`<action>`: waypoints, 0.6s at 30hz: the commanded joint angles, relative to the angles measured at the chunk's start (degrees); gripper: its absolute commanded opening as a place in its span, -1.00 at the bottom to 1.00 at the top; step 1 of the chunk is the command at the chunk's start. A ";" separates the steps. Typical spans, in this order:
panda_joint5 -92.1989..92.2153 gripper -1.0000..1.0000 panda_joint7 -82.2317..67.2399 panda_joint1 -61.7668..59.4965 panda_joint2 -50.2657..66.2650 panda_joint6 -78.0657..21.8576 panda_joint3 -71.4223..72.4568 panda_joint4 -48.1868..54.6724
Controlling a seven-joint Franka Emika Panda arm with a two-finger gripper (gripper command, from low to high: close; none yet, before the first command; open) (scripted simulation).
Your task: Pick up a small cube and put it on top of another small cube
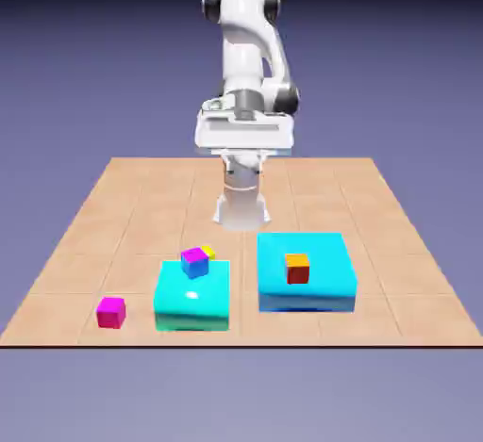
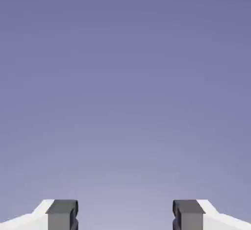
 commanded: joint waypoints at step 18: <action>-6.97 0.00 -44.86 25.46 1.34 -2.08 -34.98 6.63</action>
